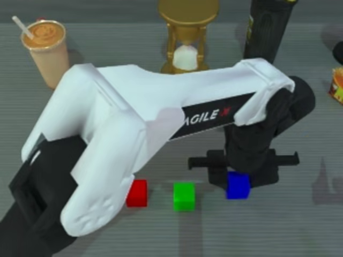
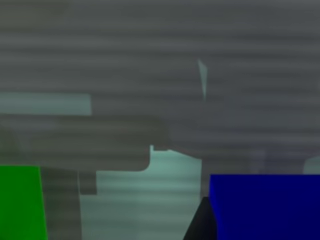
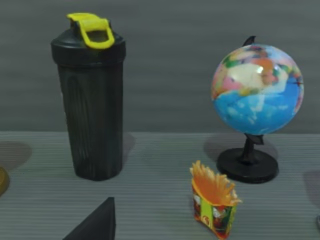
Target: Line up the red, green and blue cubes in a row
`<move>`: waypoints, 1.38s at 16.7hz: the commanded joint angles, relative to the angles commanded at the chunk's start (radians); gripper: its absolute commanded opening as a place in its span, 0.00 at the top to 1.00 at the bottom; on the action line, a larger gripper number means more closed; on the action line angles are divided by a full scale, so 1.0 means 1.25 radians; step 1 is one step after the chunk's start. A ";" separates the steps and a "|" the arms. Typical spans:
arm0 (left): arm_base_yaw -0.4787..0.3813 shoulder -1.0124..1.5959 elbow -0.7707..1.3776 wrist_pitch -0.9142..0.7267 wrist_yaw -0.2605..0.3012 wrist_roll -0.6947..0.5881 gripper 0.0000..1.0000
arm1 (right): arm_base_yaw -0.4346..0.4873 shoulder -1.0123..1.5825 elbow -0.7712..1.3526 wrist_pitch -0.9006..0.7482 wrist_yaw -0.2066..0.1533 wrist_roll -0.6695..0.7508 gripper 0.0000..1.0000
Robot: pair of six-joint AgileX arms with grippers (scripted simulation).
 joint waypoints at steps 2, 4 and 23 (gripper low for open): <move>0.000 0.000 0.000 0.000 0.000 0.000 0.70 | 0.000 0.000 0.000 0.000 0.000 0.000 0.00; 0.000 0.000 0.000 0.000 0.000 0.000 0.55 | 0.000 0.000 0.000 0.000 0.000 0.000 0.00; 0.003 -0.001 0.033 -0.034 -0.001 -0.003 0.00 | 0.000 0.000 0.000 0.000 0.000 0.000 0.00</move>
